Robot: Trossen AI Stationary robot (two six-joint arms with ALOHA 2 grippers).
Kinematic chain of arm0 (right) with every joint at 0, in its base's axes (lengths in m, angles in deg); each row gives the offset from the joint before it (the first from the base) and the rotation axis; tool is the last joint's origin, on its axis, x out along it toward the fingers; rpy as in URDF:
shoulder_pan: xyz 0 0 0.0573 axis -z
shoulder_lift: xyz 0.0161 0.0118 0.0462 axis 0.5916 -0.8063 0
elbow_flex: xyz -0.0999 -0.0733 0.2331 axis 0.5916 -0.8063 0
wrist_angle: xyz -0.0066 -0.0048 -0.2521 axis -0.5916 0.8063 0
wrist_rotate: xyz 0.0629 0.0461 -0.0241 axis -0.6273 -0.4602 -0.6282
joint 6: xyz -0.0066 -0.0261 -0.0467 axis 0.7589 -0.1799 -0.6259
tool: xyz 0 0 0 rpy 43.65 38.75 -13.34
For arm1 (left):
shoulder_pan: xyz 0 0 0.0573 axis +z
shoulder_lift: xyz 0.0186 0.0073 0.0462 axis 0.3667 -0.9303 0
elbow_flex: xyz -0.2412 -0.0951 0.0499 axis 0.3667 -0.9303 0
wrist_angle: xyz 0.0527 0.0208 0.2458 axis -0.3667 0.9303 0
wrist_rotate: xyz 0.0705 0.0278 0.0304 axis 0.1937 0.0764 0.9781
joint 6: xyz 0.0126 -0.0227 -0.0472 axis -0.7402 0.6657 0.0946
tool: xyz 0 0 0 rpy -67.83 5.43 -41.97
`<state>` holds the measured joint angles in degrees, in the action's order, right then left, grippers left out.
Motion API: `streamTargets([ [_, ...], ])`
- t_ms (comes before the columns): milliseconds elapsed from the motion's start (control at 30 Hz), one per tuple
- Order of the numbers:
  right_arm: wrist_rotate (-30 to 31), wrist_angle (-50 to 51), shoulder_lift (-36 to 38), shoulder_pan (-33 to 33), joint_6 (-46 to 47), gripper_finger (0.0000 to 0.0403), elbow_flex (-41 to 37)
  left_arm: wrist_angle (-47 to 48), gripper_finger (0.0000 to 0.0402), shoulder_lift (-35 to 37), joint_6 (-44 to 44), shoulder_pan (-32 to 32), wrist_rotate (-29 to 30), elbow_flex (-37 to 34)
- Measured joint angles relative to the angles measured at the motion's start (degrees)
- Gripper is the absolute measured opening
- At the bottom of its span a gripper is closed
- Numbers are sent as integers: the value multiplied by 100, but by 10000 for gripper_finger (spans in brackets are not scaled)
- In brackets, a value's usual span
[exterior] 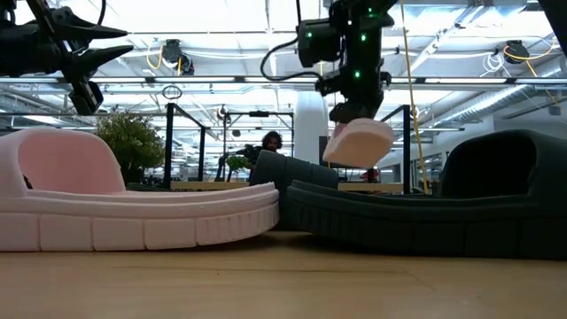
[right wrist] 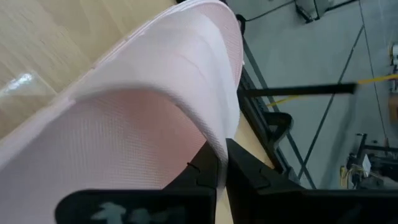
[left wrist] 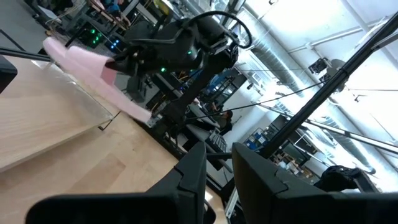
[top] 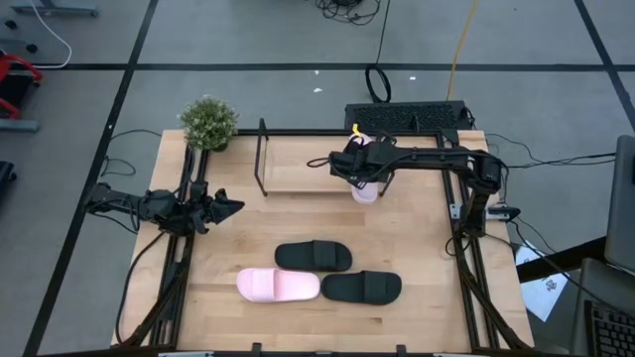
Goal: Pick and place slides into the shelf
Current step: Put the top pink slide on the shelf
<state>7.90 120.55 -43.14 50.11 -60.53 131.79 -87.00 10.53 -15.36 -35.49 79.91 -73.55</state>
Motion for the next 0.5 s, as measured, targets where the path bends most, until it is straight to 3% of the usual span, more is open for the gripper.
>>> streamTargets([
  [500, 255, -533, -1, 256, -821, 4, -337, 1, 74, 0, 2, 1, 18, -1],
])
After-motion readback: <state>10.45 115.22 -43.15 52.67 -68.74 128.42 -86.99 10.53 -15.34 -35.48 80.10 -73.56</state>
